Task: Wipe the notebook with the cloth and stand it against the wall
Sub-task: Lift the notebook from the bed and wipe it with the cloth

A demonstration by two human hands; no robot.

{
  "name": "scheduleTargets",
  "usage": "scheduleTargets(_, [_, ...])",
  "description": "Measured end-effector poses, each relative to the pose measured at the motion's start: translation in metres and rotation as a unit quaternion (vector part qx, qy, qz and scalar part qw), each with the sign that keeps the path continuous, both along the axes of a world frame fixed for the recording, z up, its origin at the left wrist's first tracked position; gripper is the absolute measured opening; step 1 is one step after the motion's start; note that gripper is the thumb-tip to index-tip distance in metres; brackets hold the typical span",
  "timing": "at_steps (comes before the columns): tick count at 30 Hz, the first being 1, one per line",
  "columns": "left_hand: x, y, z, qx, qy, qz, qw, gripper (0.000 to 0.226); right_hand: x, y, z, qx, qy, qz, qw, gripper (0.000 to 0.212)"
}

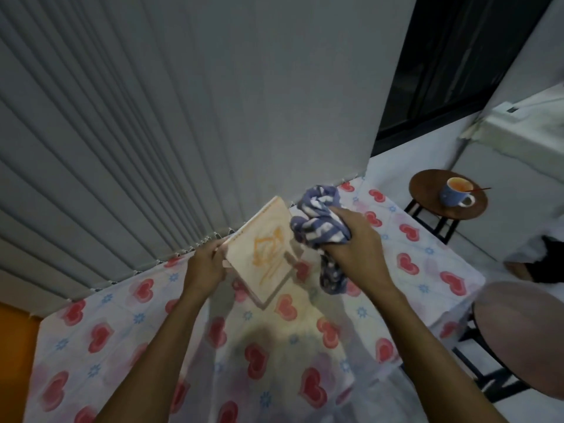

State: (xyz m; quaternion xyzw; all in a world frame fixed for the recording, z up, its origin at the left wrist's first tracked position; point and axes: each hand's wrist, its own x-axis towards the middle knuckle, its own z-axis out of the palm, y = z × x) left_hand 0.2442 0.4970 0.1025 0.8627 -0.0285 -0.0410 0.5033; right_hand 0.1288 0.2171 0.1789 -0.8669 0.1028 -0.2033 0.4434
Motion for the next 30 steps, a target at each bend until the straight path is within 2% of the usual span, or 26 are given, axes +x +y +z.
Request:
scheduleTargets(2, [-0.009,-0.011,-0.005,-0.074,0.065,0.026,0.995,0.022,-0.002,0.023,0.003,0.038,0.013,0.046,0.998,0.017])
scheduleTargets(4, [-0.018,-0.024,-0.009,-0.122,0.108,0.037,0.986,0.022,-0.004,0.049,-0.017,0.019,0.040,0.117,0.992,0.033])
scheduleTargets(6, [-0.030,-0.034,-0.011,-0.149,0.147,0.038,0.977,0.024,-0.006,0.068,-0.056,-0.044,0.078,0.183,0.979,0.054])
scheduleTargets(8, [-0.044,-0.044,-0.009,-0.173,0.190,0.031,0.966,0.024,-0.010,0.082,-0.096,-0.134,0.129,0.196,0.963,0.069])
scheduleTargets(10, [-0.055,-0.049,-0.015,-0.174,0.191,0.018,0.966,0.021,-0.015,0.087,-0.121,-0.198,0.138,0.163,0.957,0.069])
scheduleTargets(14, [-0.061,-0.046,-0.034,-0.128,0.128,0.023,0.983,0.014,-0.011,0.081,-0.122,-0.230,0.116,0.122,0.959,0.067])
scheduleTargets(15, [-0.064,-0.045,-0.033,-0.134,0.126,0.024,0.983,0.018,-0.006,0.077,-0.120,-0.233,0.111,0.123,0.958,0.068])
scheduleTargets(18, [-0.068,-0.040,-0.029,-0.192,0.140,0.026,0.971,0.027,0.019,0.054,-0.123,-0.220,0.110,0.113,0.963,0.060])
scheduleTargets(22, [-0.073,-0.042,-0.016,-0.231,0.154,0.038,0.960,0.026,0.055,0.008,-0.136,-0.089,0.145,-0.011,0.985,0.040])
scheduleTargets(24, [-0.072,-0.043,-0.015,-0.232,0.154,0.056,0.959,0.025,0.045,0.023,-0.131,-0.062,0.145,0.002,0.988,0.043])
scheduleTargets(26, [-0.069,-0.040,-0.017,-0.230,0.151,0.079,0.958,0.026,0.012,0.060,-0.119,-0.113,0.098,0.069,0.986,0.053])
scheduleTargets(29, [-0.060,-0.031,-0.038,-0.185,0.144,0.079,0.969,0.028,-0.024,0.091,-0.129,-0.229,-0.108,0.132,0.958,0.047])
scheduleTargets(30, [-0.054,-0.027,-0.049,-0.178,0.161,0.080,0.968,0.031,-0.025,0.092,-0.133,-0.239,-0.137,0.130,0.952,0.046])
